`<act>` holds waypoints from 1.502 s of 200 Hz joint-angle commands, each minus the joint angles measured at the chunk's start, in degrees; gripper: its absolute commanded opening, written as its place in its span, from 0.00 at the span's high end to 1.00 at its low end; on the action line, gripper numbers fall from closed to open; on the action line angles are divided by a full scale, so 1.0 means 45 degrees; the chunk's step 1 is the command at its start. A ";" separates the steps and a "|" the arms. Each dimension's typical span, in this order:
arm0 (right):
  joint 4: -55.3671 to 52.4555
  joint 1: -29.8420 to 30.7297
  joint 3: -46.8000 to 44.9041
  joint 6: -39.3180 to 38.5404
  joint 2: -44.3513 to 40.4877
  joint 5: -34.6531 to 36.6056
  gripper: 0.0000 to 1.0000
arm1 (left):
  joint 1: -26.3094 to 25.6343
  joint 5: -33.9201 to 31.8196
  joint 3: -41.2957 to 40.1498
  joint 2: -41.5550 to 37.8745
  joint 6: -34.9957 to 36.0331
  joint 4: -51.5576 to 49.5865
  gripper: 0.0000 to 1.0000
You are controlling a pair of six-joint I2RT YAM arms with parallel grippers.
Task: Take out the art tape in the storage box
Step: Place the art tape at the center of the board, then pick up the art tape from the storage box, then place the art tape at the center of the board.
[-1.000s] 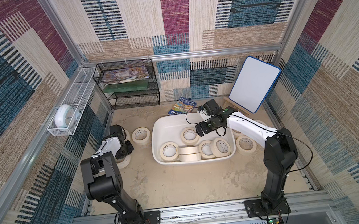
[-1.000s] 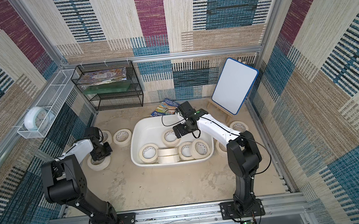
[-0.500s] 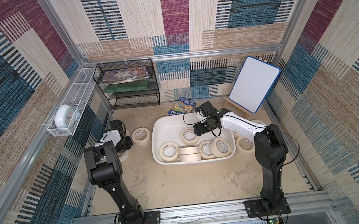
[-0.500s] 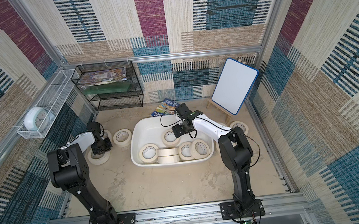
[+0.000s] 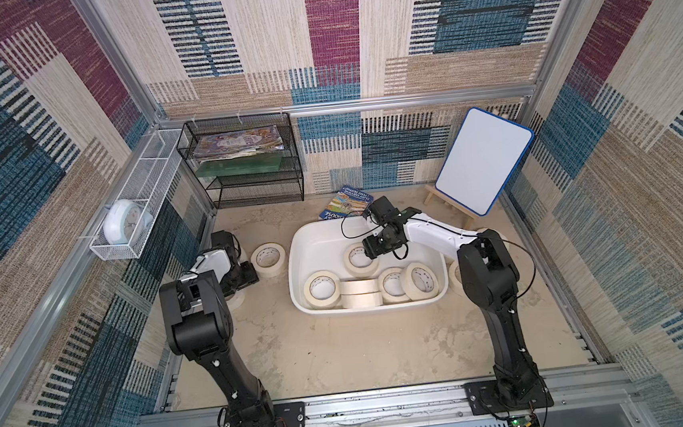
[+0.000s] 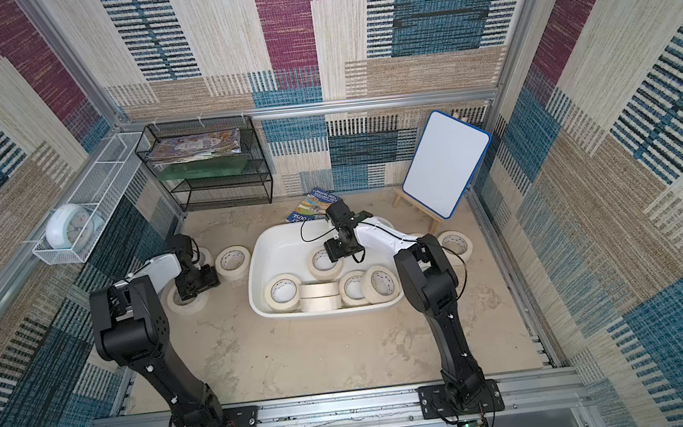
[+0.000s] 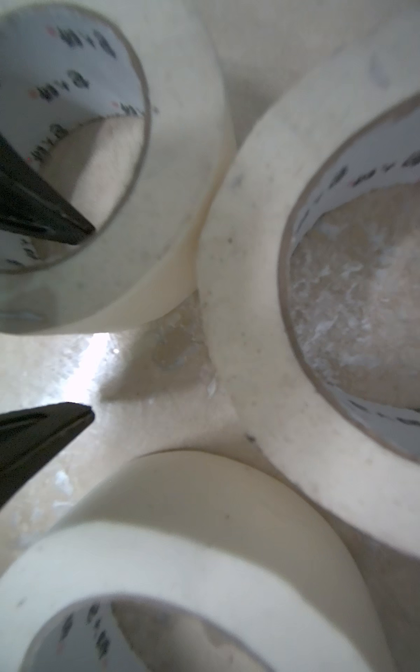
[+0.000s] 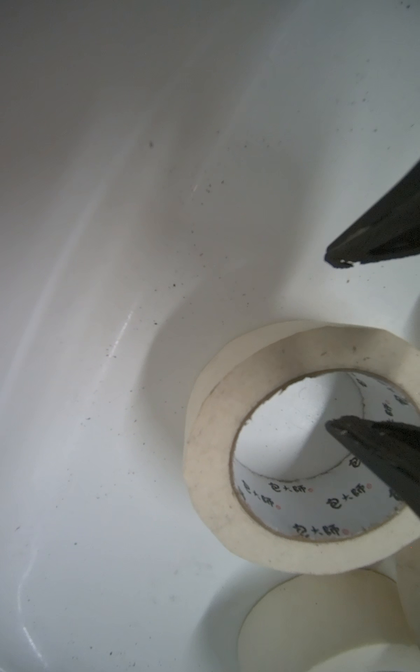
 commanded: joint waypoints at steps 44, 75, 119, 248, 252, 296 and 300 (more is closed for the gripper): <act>0.0052 0.0054 0.0171 0.0149 0.0530 -0.0054 0.46 | -0.0226 -0.0043 -0.0172 -0.2710 0.0128 -0.0974 0.24; 0.0093 0.0044 0.0204 0.0213 0.0484 0.0129 0.72 | -0.0923 0.0319 -0.0721 -0.4616 0.0214 -0.1115 0.24; -0.0690 0.0039 0.0707 0.0026 -0.0463 0.1008 0.92 | -0.3849 -0.0708 -0.0591 -0.6147 0.0747 -0.1617 0.24; -0.3139 -0.3997 -0.5153 0.1821 -0.8178 0.4570 1.00 | -0.8053 0.0503 -0.0173 -0.4261 0.0278 -0.0298 0.23; -0.3087 -0.4496 -0.5461 0.1843 -0.8400 0.4533 1.00 | -0.8069 0.0591 -0.0270 -0.4234 0.0228 -0.0172 0.23; -0.1360 -1.0562 -0.8205 0.1518 -1.0158 0.3455 1.00 | -0.8310 0.0471 -0.0513 -0.3981 0.0273 -0.0018 0.24; -0.1182 -1.1148 -0.8431 0.1473 -1.0162 0.3324 1.00 | -0.8295 0.0484 -0.0505 -0.3932 0.0278 -0.0018 0.24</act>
